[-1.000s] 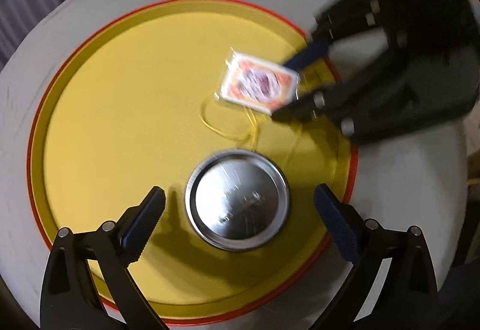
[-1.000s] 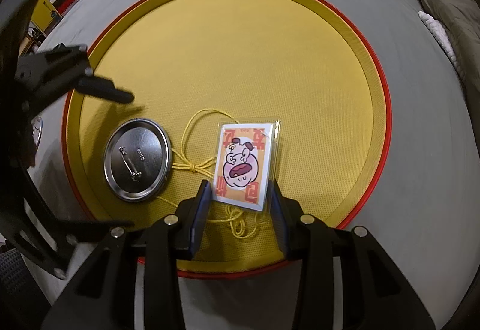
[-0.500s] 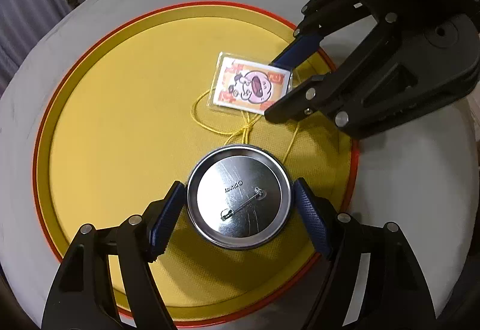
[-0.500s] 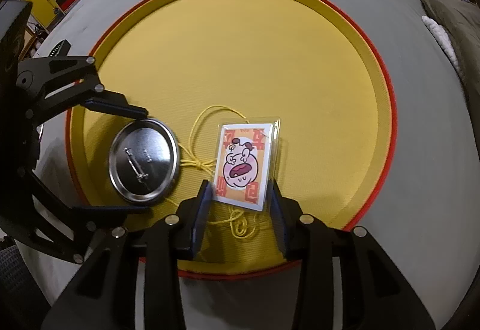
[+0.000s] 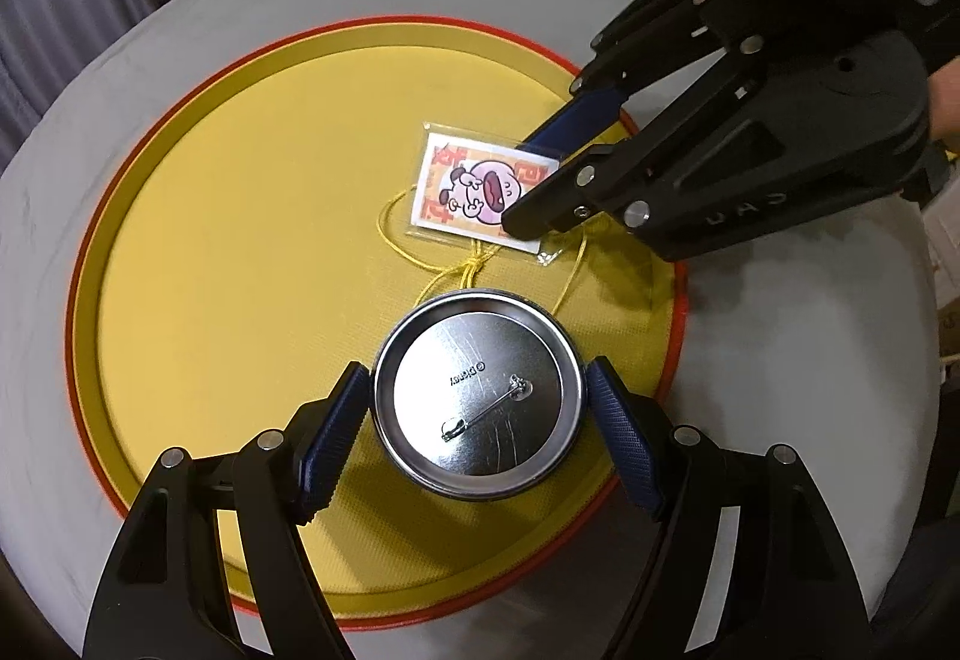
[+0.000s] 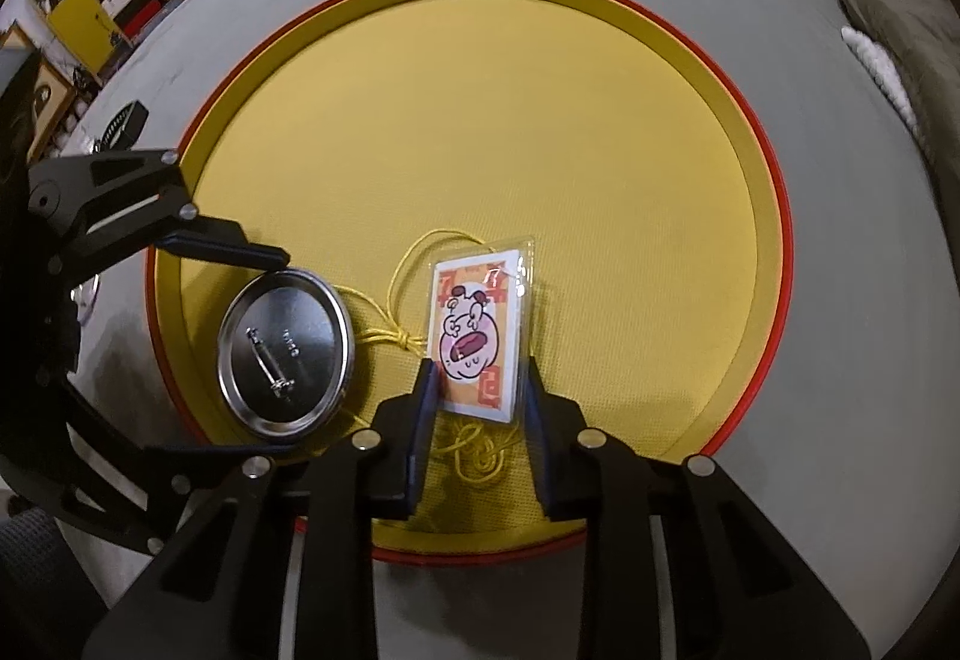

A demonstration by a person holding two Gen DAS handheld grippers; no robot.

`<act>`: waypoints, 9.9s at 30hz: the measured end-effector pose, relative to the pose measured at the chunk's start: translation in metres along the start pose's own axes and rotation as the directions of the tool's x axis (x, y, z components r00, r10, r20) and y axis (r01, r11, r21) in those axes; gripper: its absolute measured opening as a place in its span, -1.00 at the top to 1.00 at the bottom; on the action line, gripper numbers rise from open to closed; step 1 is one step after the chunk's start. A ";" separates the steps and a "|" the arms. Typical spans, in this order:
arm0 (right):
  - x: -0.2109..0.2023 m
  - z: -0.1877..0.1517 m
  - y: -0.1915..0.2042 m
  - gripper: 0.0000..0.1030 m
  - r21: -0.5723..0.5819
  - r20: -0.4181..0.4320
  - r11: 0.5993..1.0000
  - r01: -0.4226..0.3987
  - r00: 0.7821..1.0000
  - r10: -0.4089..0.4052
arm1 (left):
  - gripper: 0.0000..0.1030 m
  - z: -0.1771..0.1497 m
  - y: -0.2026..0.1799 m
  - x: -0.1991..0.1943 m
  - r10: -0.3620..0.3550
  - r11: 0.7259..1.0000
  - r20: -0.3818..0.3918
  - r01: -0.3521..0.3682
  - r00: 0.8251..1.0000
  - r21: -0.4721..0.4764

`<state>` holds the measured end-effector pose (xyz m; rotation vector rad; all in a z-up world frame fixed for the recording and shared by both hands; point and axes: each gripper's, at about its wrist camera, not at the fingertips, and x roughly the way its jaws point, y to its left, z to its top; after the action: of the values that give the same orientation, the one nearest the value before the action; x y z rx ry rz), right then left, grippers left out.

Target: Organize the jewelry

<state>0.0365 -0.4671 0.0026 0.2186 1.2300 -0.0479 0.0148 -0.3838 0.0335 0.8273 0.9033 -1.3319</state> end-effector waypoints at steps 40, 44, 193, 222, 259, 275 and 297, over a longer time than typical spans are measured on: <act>-0.123 0.009 0.012 0.92 0.122 0.241 0.991 -0.057 0.970 0.026 | -0.40 -0.037 0.005 -0.122 0.094 0.994 0.148 -0.083 0.984 -0.076; -0.150 0.011 0.023 0.92 0.099 0.273 0.994 -0.035 0.962 0.007 | -0.40 -0.050 0.006 -0.147 0.091 0.994 0.167 -0.079 0.982 -0.077; 0.026 -0.110 0.288 -0.86 -0.272 0.300 0.962 -0.010 0.949 0.094 | -0.90 -0.389 0.080 -0.143 0.574 0.407 -0.169 -0.458 0.801 -0.790; 0.026 -0.110 0.288 -0.86 -0.272 0.300 0.962 -0.010 0.949 0.095 | -0.90 -0.386 0.080 -0.142 0.573 0.407 -0.163 -0.451 0.803 -0.794; 0.026 -0.110 0.288 -0.86 -0.272 0.300 0.962 -0.010 0.949 0.095 | -0.90 -0.385 0.077 -0.141 0.572 0.404 -0.162 -0.448 0.804 -0.798; 0.026 -0.110 0.288 -0.86 -0.272 0.299 0.962 -0.011 0.949 0.095 | -0.90 -0.385 0.077 -0.141 0.572 0.403 -0.161 -0.447 0.804 -0.798; 0.025 -0.110 0.288 -0.86 -0.271 0.299 0.962 -0.011 0.949 0.095 | -0.90 -0.385 0.077 -0.140 0.573 0.403 -0.160 -0.447 0.804 -0.799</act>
<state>-0.0125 -0.1625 -0.0155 0.0066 0.9035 0.1270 0.0617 0.0288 -0.0080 0.2072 0.9098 -0.2947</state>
